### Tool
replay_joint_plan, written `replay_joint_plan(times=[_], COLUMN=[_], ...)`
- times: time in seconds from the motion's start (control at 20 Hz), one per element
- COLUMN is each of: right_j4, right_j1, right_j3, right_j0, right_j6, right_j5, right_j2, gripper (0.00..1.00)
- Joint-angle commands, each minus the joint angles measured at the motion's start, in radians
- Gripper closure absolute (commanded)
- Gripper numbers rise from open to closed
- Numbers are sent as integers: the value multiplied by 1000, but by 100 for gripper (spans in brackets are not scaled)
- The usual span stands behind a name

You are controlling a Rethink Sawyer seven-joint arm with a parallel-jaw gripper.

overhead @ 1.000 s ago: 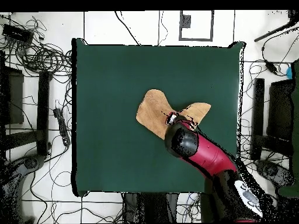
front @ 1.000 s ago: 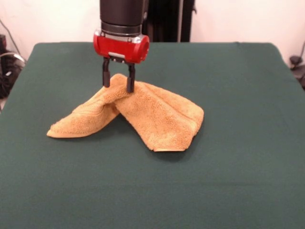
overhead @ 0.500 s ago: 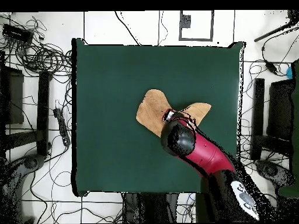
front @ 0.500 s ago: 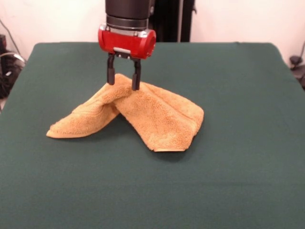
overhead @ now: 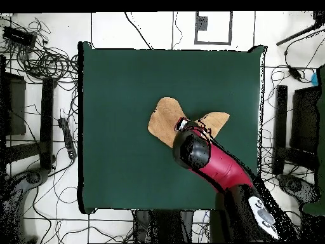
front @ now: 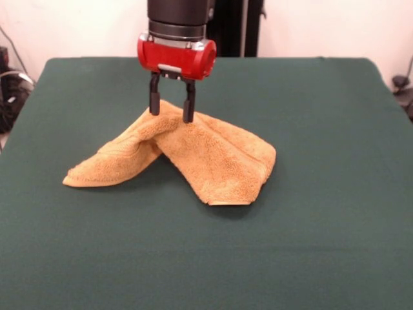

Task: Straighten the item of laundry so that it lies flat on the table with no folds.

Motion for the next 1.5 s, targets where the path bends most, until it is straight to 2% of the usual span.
replay_joint_plan(times=[0.05, 0.3, 0.55, 0.95, 1.1, 1.5], right_j4=[48, 48, 62, 34, 33, -3], right_j1=[52, 59, 41, -40, -50, -58], right_j3=[57, 53, 36, -34, -42, -15], right_j0=[30, 53, 89, 159, 164, 147], right_j6=[282, 281, 263, 199, 204, 152], right_j5=[-43, -51, 24, 292, 326, 341], right_j2=[35, 15, -24, -106, -106, -34], gripper=[0, 0, 0, 0, 0, 0])
